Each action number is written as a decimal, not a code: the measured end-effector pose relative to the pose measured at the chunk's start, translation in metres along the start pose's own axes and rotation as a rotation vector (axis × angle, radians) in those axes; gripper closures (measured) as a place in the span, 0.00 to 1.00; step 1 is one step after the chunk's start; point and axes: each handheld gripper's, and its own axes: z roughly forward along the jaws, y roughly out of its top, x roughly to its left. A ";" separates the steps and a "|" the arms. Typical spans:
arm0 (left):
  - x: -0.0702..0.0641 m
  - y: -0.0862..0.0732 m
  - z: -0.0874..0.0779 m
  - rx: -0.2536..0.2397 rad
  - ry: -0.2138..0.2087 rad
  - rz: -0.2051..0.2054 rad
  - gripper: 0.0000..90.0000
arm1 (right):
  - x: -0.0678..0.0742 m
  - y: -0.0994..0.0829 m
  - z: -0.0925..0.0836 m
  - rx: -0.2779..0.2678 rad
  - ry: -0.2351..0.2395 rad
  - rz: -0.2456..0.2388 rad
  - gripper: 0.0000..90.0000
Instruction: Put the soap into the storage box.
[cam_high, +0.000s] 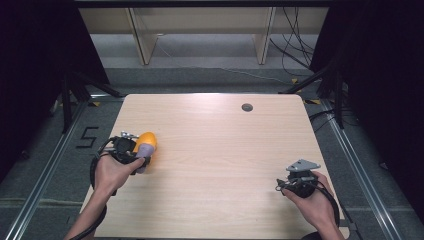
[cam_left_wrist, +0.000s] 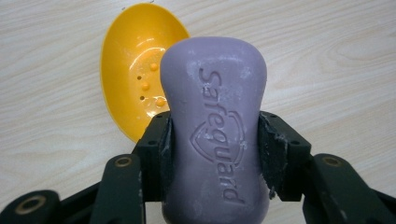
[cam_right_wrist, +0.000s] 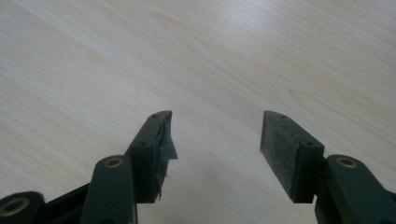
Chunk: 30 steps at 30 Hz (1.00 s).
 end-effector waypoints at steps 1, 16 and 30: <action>0.001 0.001 -0.001 0.019 0.001 0.002 0.54 | 0.000 0.000 0.000 0.003 -0.002 0.001 0.49; 0.006 0.007 0.003 0.013 0.022 -0.016 0.54 | 0.000 -0.001 -0.001 0.008 -0.010 0.002 0.49; 0.012 0.014 0.006 0.016 0.034 -0.033 0.54 | 0.000 -0.001 -0.001 0.006 -0.010 0.004 0.49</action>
